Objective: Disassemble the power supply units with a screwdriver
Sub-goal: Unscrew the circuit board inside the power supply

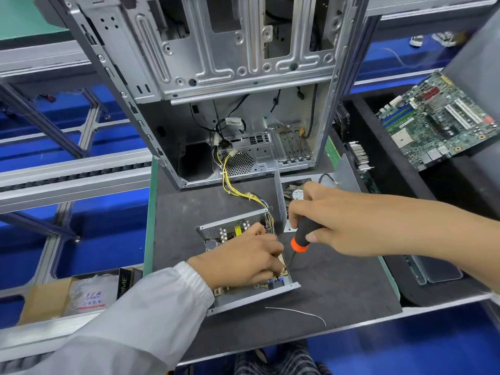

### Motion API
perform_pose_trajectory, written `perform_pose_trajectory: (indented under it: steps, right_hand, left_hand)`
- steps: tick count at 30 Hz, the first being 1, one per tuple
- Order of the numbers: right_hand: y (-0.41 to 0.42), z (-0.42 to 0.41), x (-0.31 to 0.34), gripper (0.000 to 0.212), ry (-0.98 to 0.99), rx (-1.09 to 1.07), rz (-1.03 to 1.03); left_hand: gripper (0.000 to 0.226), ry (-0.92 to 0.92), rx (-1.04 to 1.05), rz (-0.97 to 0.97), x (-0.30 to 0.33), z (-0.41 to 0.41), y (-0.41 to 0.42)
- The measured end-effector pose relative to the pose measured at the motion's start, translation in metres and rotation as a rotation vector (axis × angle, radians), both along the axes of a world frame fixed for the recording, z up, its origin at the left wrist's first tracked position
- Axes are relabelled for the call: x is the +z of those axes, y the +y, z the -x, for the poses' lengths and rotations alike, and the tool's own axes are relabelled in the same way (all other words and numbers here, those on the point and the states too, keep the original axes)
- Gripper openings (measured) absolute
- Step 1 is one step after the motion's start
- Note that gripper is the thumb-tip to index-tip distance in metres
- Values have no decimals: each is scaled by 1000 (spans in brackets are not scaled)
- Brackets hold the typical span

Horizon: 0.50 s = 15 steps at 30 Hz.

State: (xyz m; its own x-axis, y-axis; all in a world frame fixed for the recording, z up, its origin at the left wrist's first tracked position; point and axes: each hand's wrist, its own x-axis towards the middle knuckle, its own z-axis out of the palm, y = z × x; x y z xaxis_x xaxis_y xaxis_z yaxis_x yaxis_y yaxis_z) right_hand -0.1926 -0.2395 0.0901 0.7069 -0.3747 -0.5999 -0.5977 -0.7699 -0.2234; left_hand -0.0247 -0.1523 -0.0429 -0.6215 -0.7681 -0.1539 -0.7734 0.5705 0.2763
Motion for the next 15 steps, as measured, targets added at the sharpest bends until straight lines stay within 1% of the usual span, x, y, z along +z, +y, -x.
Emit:
perform_pose_trajectory:
  steps: [15]
  right_hand:
    - [8, -2, -4, 13, -10, 38, 79]
  left_hand:
    - [22, -8, 3, 25, -7, 0, 1]
